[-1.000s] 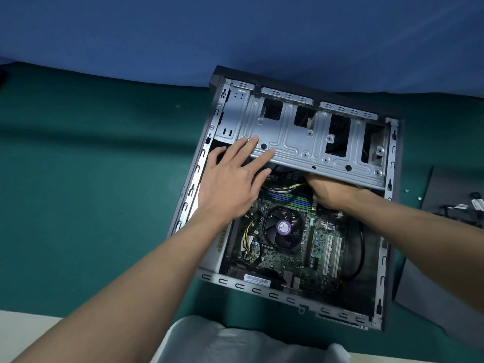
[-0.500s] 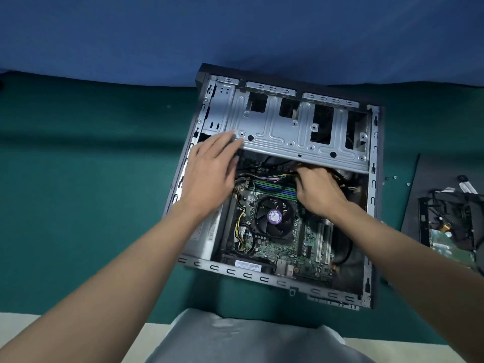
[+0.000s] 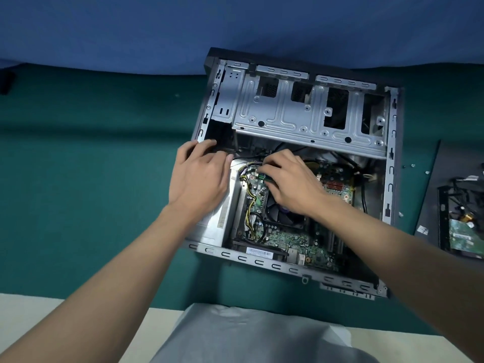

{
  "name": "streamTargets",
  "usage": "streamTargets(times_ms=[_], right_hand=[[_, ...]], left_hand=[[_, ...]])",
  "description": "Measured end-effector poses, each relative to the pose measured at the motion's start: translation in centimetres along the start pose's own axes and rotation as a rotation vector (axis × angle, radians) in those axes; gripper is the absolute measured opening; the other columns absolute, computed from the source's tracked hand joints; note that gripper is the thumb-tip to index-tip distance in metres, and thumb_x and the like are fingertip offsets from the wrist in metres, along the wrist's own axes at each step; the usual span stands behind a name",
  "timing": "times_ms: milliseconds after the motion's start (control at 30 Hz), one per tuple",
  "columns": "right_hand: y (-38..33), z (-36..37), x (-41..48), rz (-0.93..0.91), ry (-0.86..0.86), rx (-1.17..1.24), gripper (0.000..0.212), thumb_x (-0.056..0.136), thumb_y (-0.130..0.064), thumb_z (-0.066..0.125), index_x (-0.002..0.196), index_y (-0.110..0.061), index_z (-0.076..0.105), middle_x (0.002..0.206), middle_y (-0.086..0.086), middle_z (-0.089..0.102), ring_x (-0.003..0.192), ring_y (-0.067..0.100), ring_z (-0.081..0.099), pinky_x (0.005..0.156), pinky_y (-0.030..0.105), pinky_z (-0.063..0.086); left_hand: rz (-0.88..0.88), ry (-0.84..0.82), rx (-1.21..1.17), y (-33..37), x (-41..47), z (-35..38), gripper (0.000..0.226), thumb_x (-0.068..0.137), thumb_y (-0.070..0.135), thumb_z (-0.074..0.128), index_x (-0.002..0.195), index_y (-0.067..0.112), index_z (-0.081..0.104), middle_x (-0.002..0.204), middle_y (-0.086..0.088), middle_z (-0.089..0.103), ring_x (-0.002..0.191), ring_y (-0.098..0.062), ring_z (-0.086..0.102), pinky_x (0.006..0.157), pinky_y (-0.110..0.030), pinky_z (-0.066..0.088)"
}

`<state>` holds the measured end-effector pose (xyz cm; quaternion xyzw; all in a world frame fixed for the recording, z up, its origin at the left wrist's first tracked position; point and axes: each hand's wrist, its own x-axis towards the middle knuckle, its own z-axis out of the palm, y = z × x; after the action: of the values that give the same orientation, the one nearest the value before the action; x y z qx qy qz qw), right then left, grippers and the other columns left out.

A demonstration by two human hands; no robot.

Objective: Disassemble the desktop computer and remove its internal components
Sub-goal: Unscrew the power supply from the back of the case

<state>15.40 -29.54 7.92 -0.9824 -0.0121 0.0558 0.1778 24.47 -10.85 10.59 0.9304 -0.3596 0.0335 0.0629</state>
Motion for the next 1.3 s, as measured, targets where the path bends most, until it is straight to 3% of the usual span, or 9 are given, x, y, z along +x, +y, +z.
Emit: streamTargets(times_ms=[100, 233, 333, 433, 567, 700, 800, 1033, 1300], right_hand=[[-1.1, 0.2, -0.3, -0.069, -0.039, -0.004, 0.038, 0.079, -0.009, 0.066, 0.117, -0.016, 0.066, 0.124, 0.007, 0.055, 0.119, 0.024, 0.042, 0.099, 0.041, 0.035], [-2.1, 0.6, -1.0, -0.276, -0.217, -0.079, 0.036, 0.085, -0.029, 0.054, 0.12, -0.023, 0.062, 0.133, 0.004, 0.051, 0.129, 0.021, 0.035, 0.111, 0.044, 0.019], [-2.0, 0.4, -1.2, -0.415, -0.335, -0.121, 0.039, 0.09, -0.05, 0.05, 0.111, -0.021, 0.065, 0.112, 0.0, 0.059, 0.116, 0.018, 0.044, 0.112, 0.044, 0.016], [-1.6, 0.1, -0.6, -0.385, -0.373, -0.088, 0.043, 0.089, -0.06, 0.047, 0.096, -0.023, 0.068, 0.096, -0.009, 0.051, 0.103, 0.012, 0.042, 0.109, 0.037, 0.023], [-2.0, 0.4, -0.3, -0.37, -0.407, -0.077, 0.032, 0.088, -0.053, 0.055, 0.092, -0.024, 0.066, 0.094, -0.011, 0.045, 0.104, 0.011, 0.041, 0.109, 0.036, 0.019], [-2.7, 0.7, -0.9, -0.554, -0.347, -0.13, 0.016, 0.087, -0.032, 0.058, 0.089, -0.022, 0.07, 0.093, -0.006, 0.058, 0.1, 0.015, 0.047, 0.11, 0.042, 0.02], [-3.5, 1.6, -0.8, -0.642, -0.37, -0.226, 0.024, 0.09, -0.02, 0.051, 0.081, -0.017, 0.073, 0.095, -0.001, 0.064, 0.1, 0.02, 0.049, 0.103, 0.043, 0.028], [-4.3, 2.6, -0.7, -0.752, -0.38, -0.36, 0.02, 0.084, -0.012, 0.06, 0.067, -0.011, 0.071, 0.082, 0.004, 0.068, 0.091, 0.024, 0.052, 0.09, 0.042, 0.037], [-4.0, 2.1, -0.2, -0.924, -0.372, -0.415, 0.025, 0.082, -0.018, 0.061, 0.057, -0.019, 0.066, 0.071, -0.006, 0.063, 0.079, 0.02, 0.055, 0.078, 0.034, 0.031]], left_hand=[[0.011, 0.042, 0.02, 0.0, 0.0, 0.1, 0.043, 0.103, 0.031, 0.03, 0.077, 0.014, 0.061, 0.07, 0.001, 0.068, 0.096, -0.018, 0.06, 0.105, -0.036, 0.026], [0.036, 0.073, 0.028, -0.1, -0.1, 0.4, 0.042, 0.103, 0.03, 0.032, 0.077, 0.013, 0.06, 0.064, 0.0, 0.065, 0.088, -0.021, 0.061, 0.104, -0.037, 0.027], [0.041, 0.095, 0.037, -0.2, -0.1, 0.7, 0.043, 0.103, 0.03, 0.031, 0.077, 0.013, 0.06, 0.062, 0.001, 0.064, 0.085, -0.021, 0.06, 0.104, -0.036, 0.027], [0.051, 0.12, 0.038, -0.3, -0.1, 0.8, 0.043, 0.103, 0.03, 0.031, 0.075, 0.013, 0.06, 0.06, 0.002, 0.062, 0.082, -0.021, 0.06, 0.104, -0.037, 0.028], [0.055, 0.147, 0.032, -0.3, -0.1, 1.1, 0.043, 0.103, 0.03, 0.031, 0.074, 0.014, 0.059, 0.059, 0.002, 0.061, 0.08, -0.021, 0.059, 0.103, -0.037, 0.028], [0.051, 0.15, 0.036, -0.3, 0.1, 1.1, 0.042, 0.102, 0.029, 0.031, 0.074, 0.014, 0.058, 0.058, 0.002, 0.061, 0.078, -0.021, 0.058, 0.102, -0.037, 0.028], [0.049, 0.134, 0.039, -0.1, 0.0, 1.1, 0.043, 0.102, 0.029, 0.03, 0.074, 0.014, 0.059, 0.058, 0.001, 0.061, 0.079, -0.021, 0.058, 0.103, -0.037, 0.028], [0.045, 0.123, 0.027, -0.2, 0.0, 1.0, 0.043, 0.101, 0.03, 0.03, 0.075, 0.013, 0.06, 0.059, 0.002, 0.061, 0.081, -0.02, 0.058, 0.104, -0.036, 0.026], [0.044, 0.157, 0.009, -0.3, -0.1, 1.1, 0.043, 0.101, 0.029, 0.032, 0.072, 0.014, 0.059, 0.059, 0.001, 0.061, 0.078, -0.02, 0.058, 0.104, -0.036, 0.028]])
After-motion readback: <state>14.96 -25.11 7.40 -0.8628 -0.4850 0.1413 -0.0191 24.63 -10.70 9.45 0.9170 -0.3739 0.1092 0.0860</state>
